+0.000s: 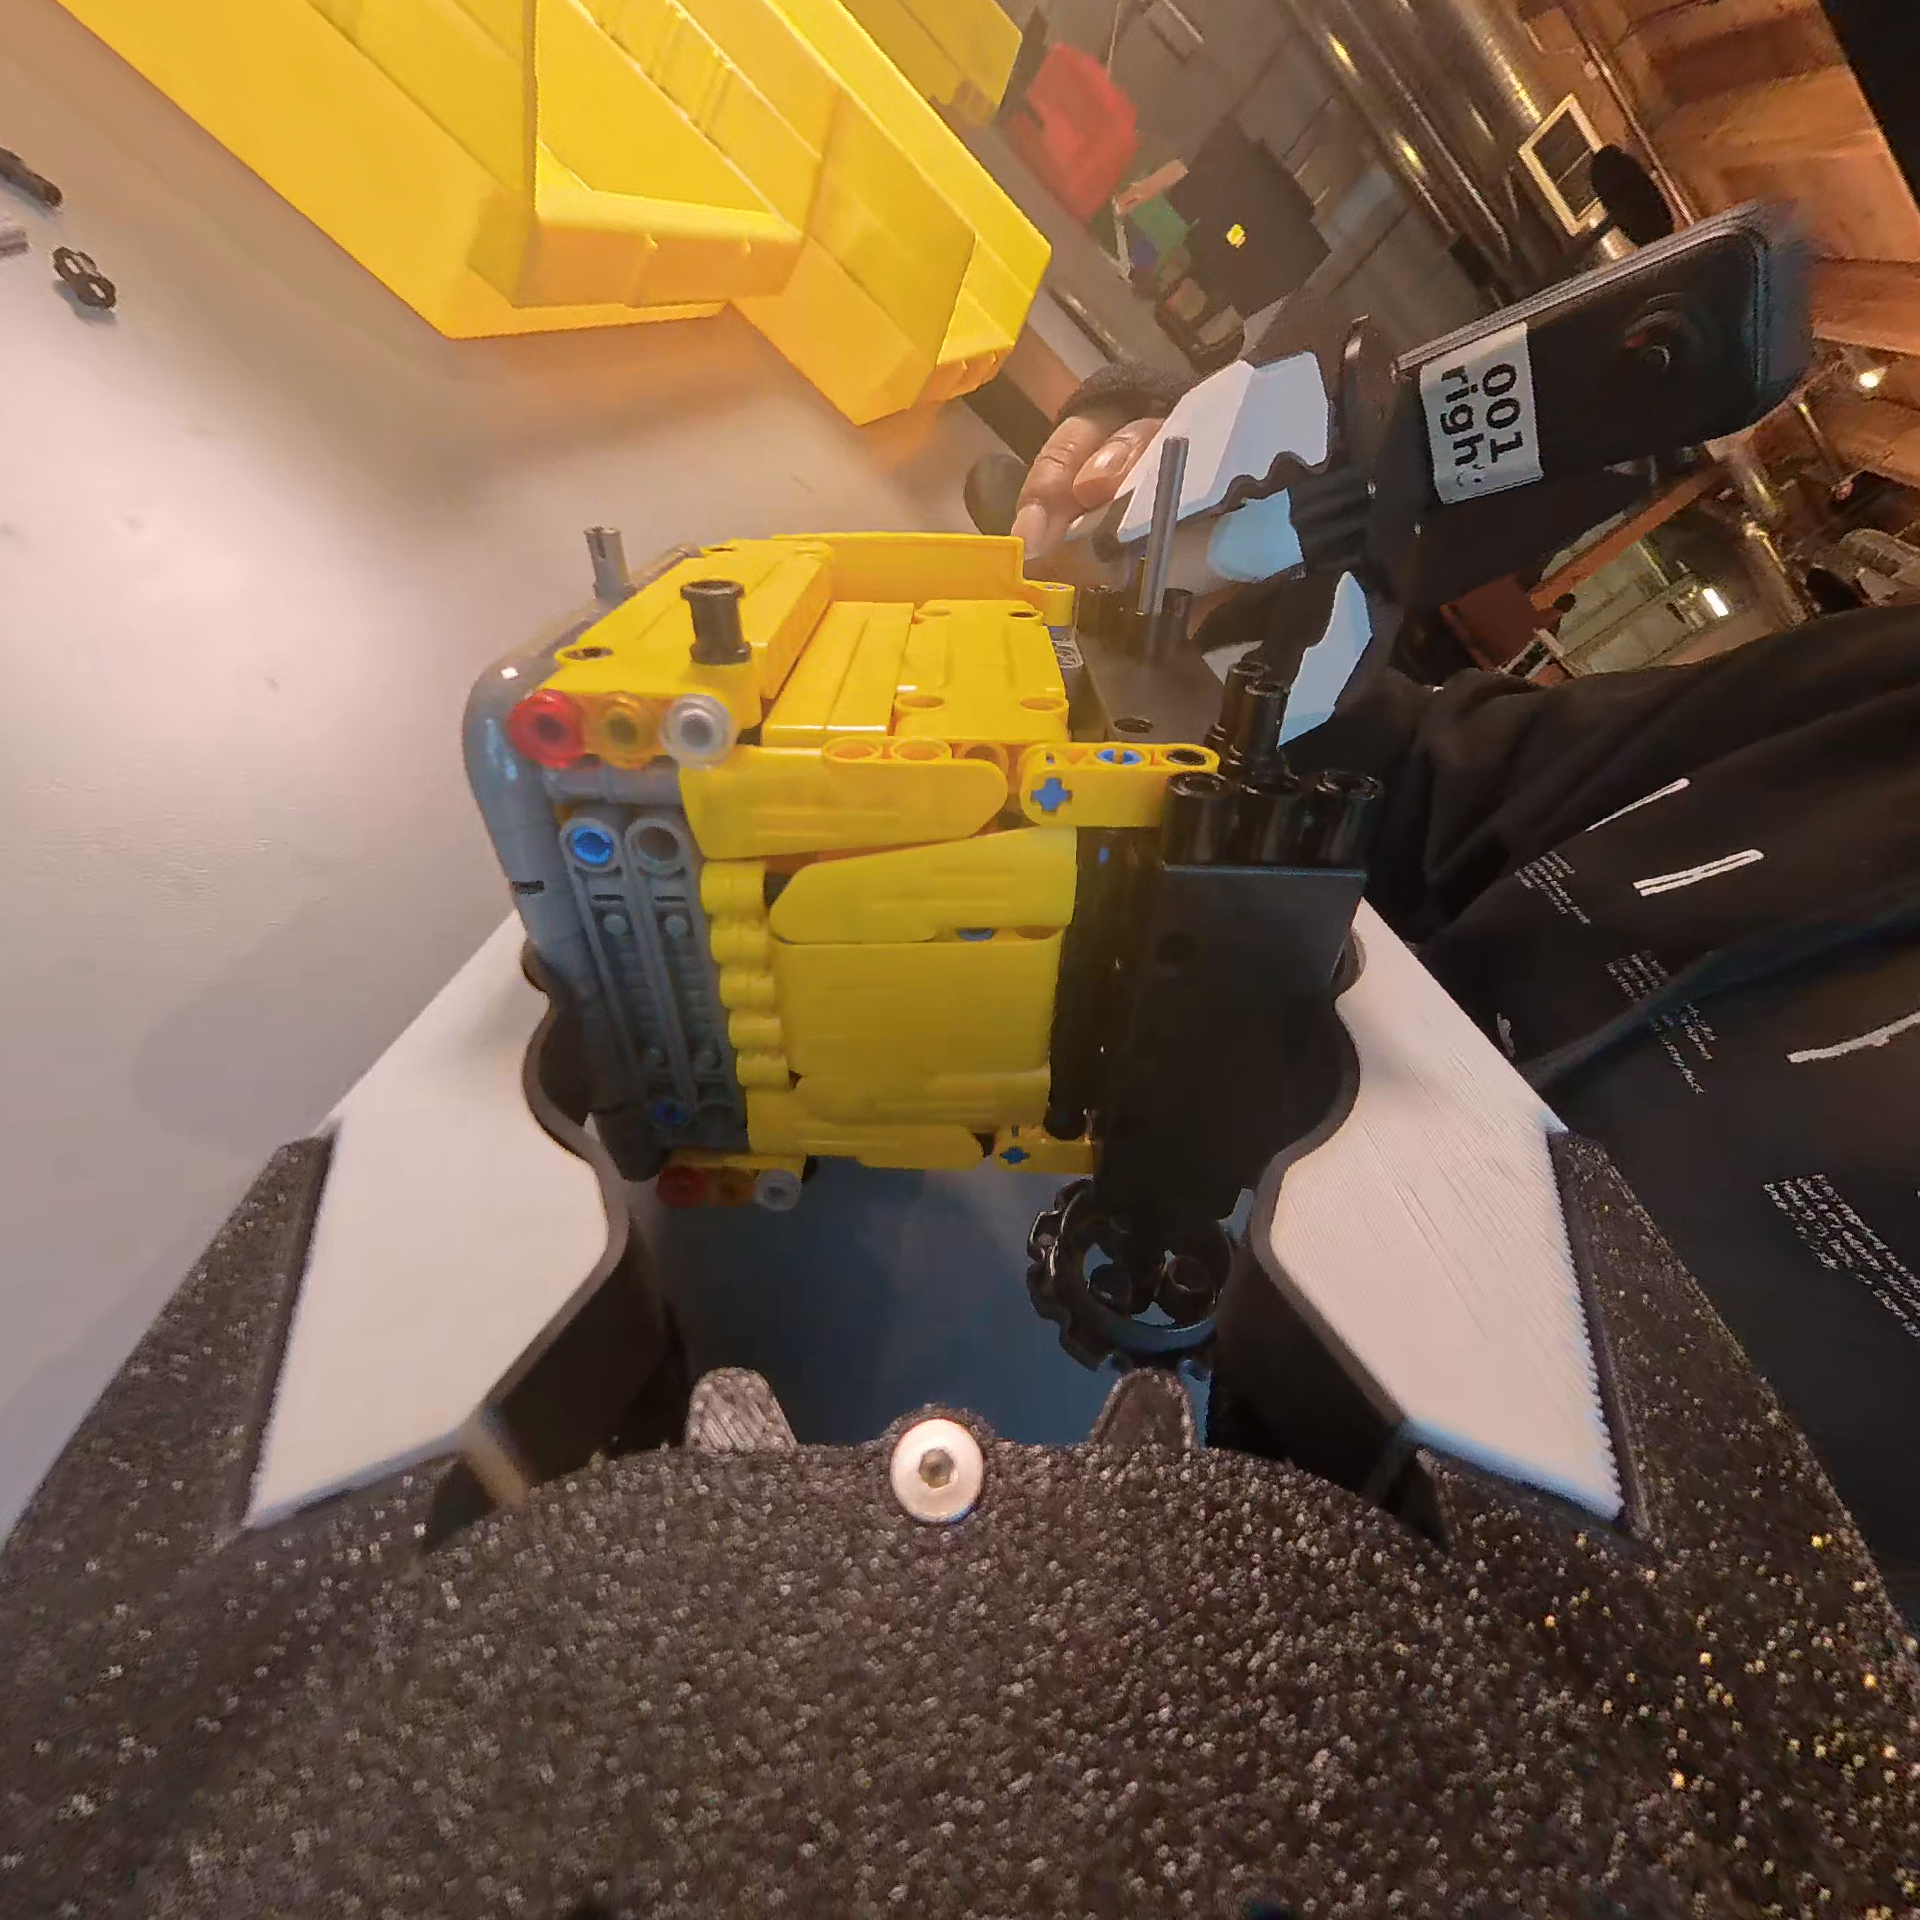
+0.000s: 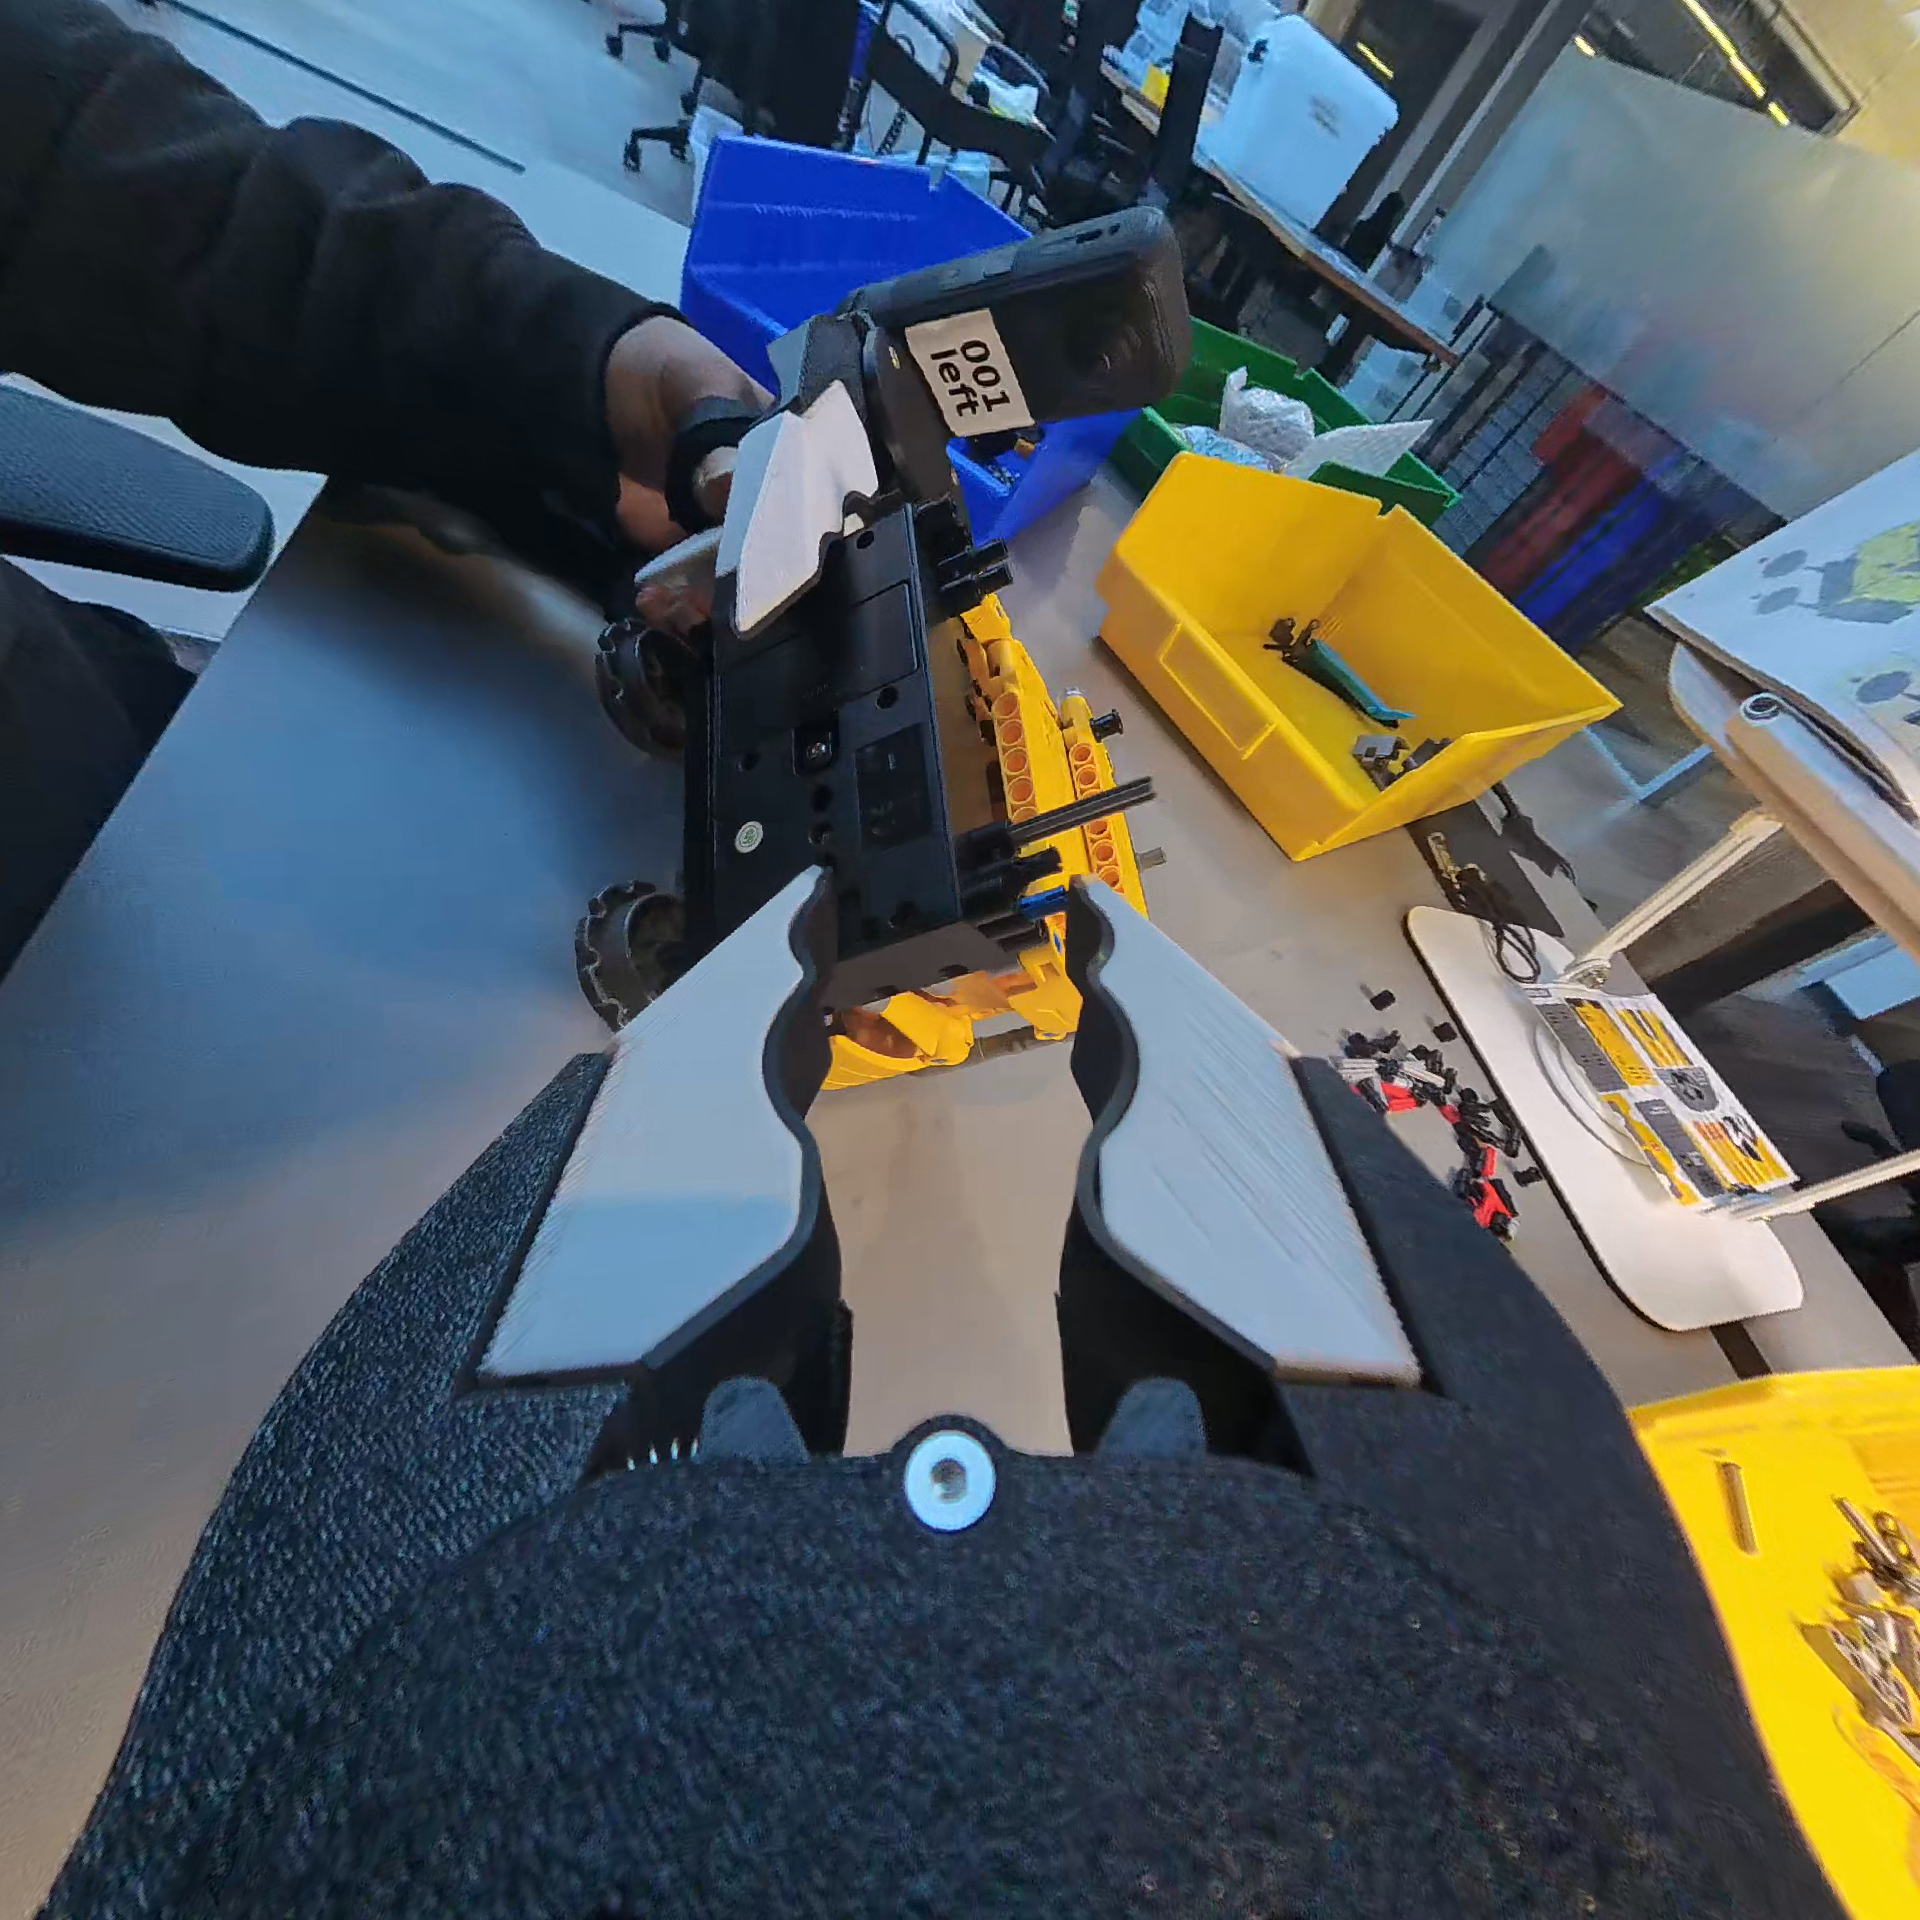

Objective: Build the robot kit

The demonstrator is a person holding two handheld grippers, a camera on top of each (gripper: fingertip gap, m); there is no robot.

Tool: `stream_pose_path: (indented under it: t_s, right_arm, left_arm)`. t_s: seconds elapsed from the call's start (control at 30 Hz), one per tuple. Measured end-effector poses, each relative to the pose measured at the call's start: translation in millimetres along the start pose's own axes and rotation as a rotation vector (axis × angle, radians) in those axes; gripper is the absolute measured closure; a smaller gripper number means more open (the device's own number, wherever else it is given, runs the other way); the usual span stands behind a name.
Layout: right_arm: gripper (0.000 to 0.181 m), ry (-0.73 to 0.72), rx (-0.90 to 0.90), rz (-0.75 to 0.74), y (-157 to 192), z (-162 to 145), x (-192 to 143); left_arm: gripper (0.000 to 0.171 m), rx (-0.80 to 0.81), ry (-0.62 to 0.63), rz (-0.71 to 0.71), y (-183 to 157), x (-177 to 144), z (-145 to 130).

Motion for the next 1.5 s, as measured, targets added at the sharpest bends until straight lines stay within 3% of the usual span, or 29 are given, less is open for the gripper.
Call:
stream_pose_path:
  t_s: [0.8,0.93,1.03,1.17,1.37,1.5]
  right_arm:
    - [0.143,0.241,-0.34,-0.01,12.8,-0.2,-7.7]
    - [0.142,0.186,-0.189,-0.021,13.6,0.9,-9.6]
    - [0.13,0.117,0.057,-0.016,8.5,0.9,-15.8]
    - [0.135,0.089,0.337,0.063,18.7,-13.3,-14.0]
    - [0.143,0.074,0.305,-0.038,11.5,-23.4,-7.8]
    - [0.145,-0.005,0.334,-0.116,-10.3,-17.0,-12.3]
  left_arm:
    - [0.036,0.112,0.025,0.044,-5.1,4.8,-7.0]
    - [0.036,0.135,0.039,0.052,-5.8,5.1,-8.9]
    - [0.035,0.172,0.079,0.079,-5.4,4.5,-13.4]
    - [0.034,0.262,0.184,0.139,-5.3,5.0,-23.0]
    - [0.037,0.425,0.278,0.233,6.2,1.3,-9.7]
    - [0.037,0.546,0.268,0.17,13.4,4.0,20.0]
Point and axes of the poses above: each gripper's, where its closed fingertips meet, x out along the fingers, z out of its top, y = z × x across the jaws, the point moved 1 cm from there along -x, back along the fingers, and after that the axes turned 1 degree about -z, right-handed, at the moved point
